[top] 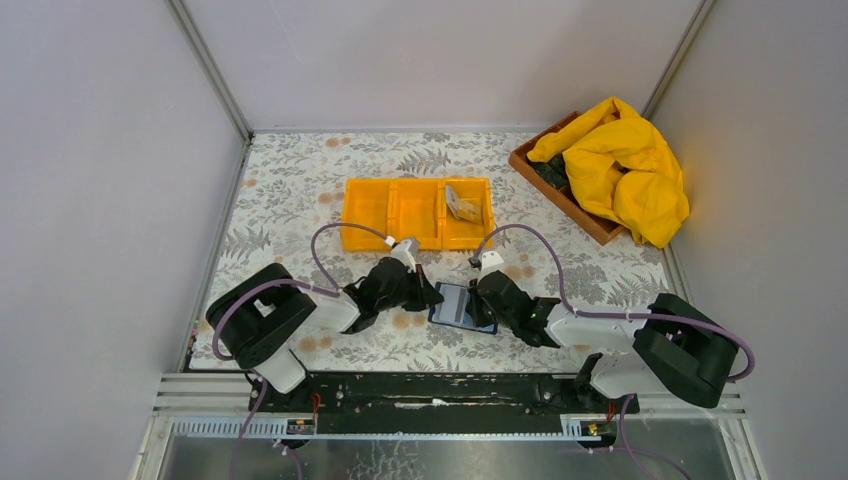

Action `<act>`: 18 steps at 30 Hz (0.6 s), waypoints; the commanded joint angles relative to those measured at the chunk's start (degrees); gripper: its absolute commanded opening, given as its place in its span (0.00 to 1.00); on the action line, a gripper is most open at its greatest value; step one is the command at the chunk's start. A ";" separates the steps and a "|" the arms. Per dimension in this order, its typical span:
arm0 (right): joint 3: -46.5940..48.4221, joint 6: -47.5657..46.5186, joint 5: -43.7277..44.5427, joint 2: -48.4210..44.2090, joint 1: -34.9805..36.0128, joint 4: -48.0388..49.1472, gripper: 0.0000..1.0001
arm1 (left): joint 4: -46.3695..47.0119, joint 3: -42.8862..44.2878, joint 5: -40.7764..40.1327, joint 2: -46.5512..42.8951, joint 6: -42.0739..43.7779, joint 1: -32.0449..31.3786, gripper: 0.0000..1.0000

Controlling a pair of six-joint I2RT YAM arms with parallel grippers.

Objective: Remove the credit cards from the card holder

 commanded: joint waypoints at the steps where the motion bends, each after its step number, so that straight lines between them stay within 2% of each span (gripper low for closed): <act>1: 1.19 0.45 -0.73 0.06 0.19 1.19 0.00 | 4.50 0.38 3.09 3.28 -1.50 0.05 0.00; 18: 1.63 0.33 -0.78 1.44 0.21 1.19 0.00 | 12.77 0.65 10.62 2.76 -6.96 -0.18 0.00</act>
